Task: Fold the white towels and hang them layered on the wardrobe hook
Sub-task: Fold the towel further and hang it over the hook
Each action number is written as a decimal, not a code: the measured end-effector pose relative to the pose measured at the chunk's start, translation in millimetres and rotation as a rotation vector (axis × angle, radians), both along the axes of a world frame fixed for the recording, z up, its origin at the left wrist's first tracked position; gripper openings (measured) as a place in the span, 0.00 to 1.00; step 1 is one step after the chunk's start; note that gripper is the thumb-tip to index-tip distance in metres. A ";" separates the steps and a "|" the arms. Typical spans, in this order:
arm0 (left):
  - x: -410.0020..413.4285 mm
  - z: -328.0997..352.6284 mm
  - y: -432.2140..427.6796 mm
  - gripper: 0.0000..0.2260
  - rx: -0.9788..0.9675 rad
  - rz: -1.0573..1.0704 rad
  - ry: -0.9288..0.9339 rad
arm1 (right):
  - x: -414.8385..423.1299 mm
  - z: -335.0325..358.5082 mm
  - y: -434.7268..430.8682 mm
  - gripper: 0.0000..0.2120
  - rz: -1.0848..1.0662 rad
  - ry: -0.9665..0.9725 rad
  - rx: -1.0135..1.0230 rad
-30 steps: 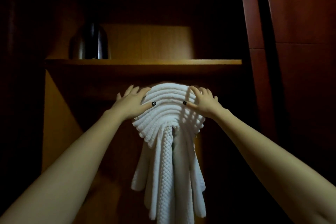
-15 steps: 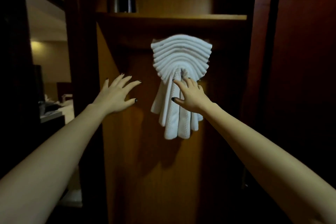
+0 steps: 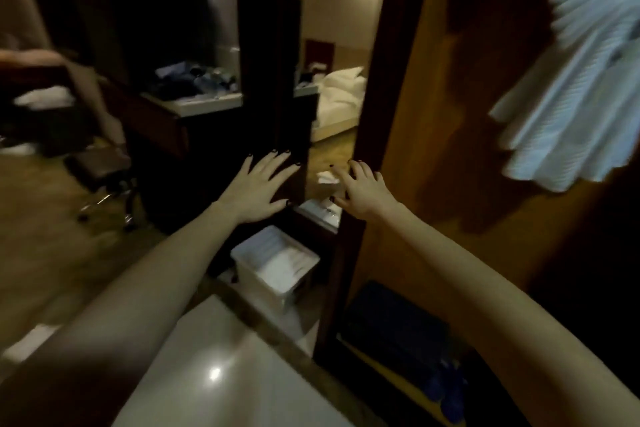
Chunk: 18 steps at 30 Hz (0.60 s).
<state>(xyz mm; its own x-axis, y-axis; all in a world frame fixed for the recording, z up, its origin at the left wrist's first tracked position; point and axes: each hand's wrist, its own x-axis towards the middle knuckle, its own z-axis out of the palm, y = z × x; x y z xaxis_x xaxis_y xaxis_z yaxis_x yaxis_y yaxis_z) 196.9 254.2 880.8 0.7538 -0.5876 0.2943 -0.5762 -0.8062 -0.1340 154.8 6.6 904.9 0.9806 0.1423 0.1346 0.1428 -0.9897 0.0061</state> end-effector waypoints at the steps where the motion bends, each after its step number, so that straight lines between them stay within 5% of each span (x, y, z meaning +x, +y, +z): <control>1: -1.0 -16.8 24.1 0.33 -0.005 0.048 0.042 | 10.5 -16.4 23.6 0.32 0.036 0.031 0.011; 18: 56.2 -218.8 376.8 0.32 -0.270 0.636 0.516 | 176.6 -216.0 421.0 0.34 0.390 0.488 0.045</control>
<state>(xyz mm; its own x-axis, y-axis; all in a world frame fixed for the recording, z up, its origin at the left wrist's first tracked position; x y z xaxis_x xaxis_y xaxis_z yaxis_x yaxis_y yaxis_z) 253.1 631.0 662.0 0.9938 0.0323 -0.1068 0.0596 -0.9629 0.2632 331.4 427.6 688.9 0.8076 0.5069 -0.3014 0.4693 -0.8619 -0.1919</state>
